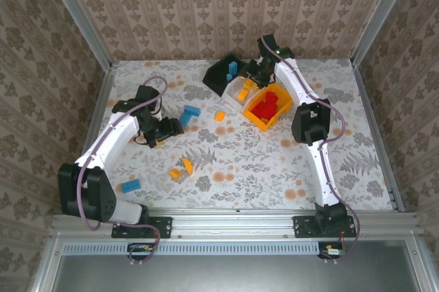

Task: Sort the legos into containers by color

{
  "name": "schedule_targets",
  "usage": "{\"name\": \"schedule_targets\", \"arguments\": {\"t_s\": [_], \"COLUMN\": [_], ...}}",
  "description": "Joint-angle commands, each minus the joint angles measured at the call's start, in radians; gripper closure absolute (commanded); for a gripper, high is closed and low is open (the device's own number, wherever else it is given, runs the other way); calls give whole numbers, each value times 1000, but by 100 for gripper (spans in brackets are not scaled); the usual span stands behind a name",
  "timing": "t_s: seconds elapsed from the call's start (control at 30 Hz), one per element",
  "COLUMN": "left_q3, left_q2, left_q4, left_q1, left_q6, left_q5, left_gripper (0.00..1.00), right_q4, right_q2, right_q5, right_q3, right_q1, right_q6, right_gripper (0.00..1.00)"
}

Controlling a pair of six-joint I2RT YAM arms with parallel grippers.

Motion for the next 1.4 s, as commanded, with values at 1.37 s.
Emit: {"name": "schedule_targets", "arguments": {"t_s": [1.37], "left_q3": [-20], "left_q2": [-95], "left_q4": [-66], "left_q1": [91], "left_q6": [67], "left_q5": [25], "left_gripper": [26], "right_q4": [-197], "right_q2": [184], "right_q5": [435], "right_q3": [83], "right_q1": [346], "right_q6": [175], "right_gripper": [42]}}
